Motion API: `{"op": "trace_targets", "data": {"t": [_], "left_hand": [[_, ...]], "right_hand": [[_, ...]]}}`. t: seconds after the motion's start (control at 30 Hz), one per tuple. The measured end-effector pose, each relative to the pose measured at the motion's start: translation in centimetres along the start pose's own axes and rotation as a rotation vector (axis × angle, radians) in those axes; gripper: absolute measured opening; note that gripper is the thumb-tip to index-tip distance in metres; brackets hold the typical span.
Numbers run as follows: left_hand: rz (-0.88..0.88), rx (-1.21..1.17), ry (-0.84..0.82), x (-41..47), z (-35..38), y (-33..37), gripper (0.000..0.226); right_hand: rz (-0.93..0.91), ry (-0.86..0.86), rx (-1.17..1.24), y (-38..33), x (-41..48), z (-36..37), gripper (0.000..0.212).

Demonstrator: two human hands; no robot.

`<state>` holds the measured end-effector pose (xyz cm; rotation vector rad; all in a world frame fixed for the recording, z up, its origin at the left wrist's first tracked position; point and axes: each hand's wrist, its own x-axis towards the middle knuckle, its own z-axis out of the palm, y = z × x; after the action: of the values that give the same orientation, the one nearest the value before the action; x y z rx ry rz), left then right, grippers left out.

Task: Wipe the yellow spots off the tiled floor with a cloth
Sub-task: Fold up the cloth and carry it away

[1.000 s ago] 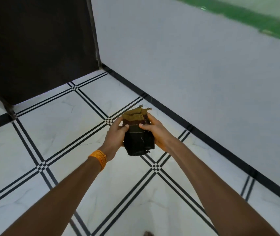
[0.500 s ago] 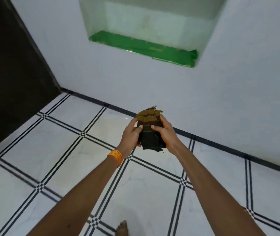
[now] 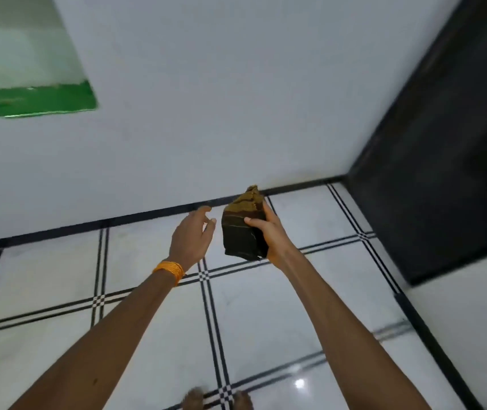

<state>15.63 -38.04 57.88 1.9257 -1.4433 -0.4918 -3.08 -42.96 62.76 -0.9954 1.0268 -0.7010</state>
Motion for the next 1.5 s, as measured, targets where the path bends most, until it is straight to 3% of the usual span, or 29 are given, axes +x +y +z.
{"op": "trace_targets", "data": {"t": [0.23, 0.47, 0.83, 1.07, 1.23, 1.5], "left_hand": [[0.414, 0.092, -0.256, -1.6, 13.7, 13.0, 0.042], [0.749, 0.062, -0.545, -9.6, 26.7, 25.8, 0.046], [1.07, 0.123, -0.833, -28.2, 46.0, 41.4, 0.049], [1.221, 0.257, -0.897, -39.9, 64.0, 52.3, 0.052], [1.335, 0.276, -0.913, -46.3, 75.9, 57.0, 0.05], [1.451, 0.316, -1.009, -51.9, 95.3, 55.0, 0.05]], "right_hand": [[-0.072, 0.402, 0.169, 1.0, -10.5, -15.8, 0.047], [-0.072, 0.783, 0.467, 6.7, -26.0, -28.8, 0.059], [-0.14, 1.206, 0.887, 19.1, -48.2, -47.3, 0.066], [-0.008, 1.294, 0.976, 27.3, -58.4, -62.9, 0.051], [0.021, 1.382, 1.001, 34.2, -62.0, -73.9, 0.054], [0.024, 1.446, 1.137, 48.4, -59.4, -89.5, 0.05]]}}
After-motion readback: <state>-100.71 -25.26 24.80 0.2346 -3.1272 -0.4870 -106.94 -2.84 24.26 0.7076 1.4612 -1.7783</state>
